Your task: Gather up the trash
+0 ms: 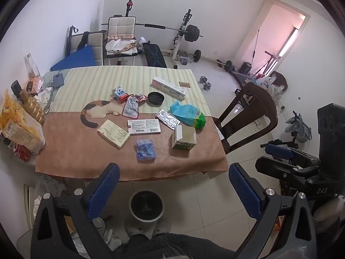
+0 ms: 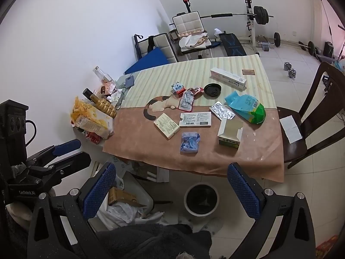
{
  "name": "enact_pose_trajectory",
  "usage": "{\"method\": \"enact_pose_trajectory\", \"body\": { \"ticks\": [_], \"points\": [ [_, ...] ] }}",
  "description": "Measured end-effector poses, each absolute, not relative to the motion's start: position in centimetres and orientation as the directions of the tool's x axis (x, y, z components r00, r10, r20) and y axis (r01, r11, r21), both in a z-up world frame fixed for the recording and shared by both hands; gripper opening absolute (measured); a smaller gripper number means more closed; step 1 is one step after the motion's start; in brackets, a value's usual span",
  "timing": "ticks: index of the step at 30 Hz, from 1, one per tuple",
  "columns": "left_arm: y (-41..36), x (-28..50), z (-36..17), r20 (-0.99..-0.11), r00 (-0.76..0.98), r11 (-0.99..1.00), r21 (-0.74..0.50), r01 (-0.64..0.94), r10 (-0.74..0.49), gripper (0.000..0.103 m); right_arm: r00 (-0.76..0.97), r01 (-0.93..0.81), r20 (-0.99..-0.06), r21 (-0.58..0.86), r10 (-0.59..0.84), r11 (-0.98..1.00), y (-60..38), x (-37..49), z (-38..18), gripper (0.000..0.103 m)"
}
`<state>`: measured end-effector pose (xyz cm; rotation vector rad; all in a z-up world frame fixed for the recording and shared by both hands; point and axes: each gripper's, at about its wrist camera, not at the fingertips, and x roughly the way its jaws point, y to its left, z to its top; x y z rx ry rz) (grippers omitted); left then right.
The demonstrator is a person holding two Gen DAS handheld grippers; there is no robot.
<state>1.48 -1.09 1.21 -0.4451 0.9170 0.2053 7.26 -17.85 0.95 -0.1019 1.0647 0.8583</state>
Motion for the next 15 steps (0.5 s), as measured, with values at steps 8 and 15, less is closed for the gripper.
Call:
{"method": "enact_pose_trajectory", "body": {
  "ticks": [8,15],
  "points": [
    [-1.17,1.6,1.31,-0.801,0.598,0.89,-0.284,-0.357,-0.016,0.103,0.202,-0.66,-0.797,0.319,0.569,0.681,-17.86,7.17,1.04,0.103],
    [-1.32,1.63,1.47,-0.8,0.6,0.89,-0.286,-0.354,-0.018,0.103,0.201,-0.659,-0.796,0.321,0.571,0.681,-17.78,7.12,0.99,0.103]
  ]
}}
